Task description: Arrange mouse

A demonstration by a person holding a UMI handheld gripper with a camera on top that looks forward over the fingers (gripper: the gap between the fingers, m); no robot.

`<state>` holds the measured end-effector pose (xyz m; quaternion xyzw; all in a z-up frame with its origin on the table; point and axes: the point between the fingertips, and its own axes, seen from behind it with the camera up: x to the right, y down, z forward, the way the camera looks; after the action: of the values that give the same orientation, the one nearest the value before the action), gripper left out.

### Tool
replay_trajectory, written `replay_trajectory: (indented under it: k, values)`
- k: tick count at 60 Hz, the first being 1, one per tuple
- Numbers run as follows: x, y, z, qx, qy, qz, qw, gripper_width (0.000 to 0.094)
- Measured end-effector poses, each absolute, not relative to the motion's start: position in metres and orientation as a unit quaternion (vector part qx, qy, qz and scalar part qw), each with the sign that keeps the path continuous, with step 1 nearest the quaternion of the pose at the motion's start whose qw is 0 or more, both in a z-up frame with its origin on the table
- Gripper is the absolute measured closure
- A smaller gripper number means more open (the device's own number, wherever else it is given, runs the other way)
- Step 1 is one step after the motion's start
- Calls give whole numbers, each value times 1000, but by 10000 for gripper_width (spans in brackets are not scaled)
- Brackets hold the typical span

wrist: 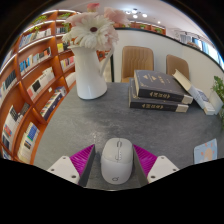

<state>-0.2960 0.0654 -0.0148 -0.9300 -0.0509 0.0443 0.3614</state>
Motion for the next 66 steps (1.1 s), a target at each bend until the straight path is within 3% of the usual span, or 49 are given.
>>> replay_trajectory:
  k: [4, 9, 16, 25, 33, 37, 47, 54, 61, 66]
  values:
    - [-294, 65, -14, -930, -45, 41, 362, 246]
    - [-286, 67, -17, -932, -43, 28, 360, 401]
    - [-286, 64, -19, -934, -66, 30, 350, 416]
    - [-283, 65, -20, -936, -62, 35, 345, 571]
    - [-284, 62, -14, -942, -80, 48, 321, 607]
    - [-275, 67, 15, -935, -96, 47, 337, 605]
    - [-209, 90, 159, -886, -109, 28, 451, 606]
    - [-140, 86, 242, -857, -106, 4, 504, 607]
    - [-63, 77, 285, -842, -81, -14, 533, 608]
    - [-9, 67, 271, -843, -65, -23, 533, 608]
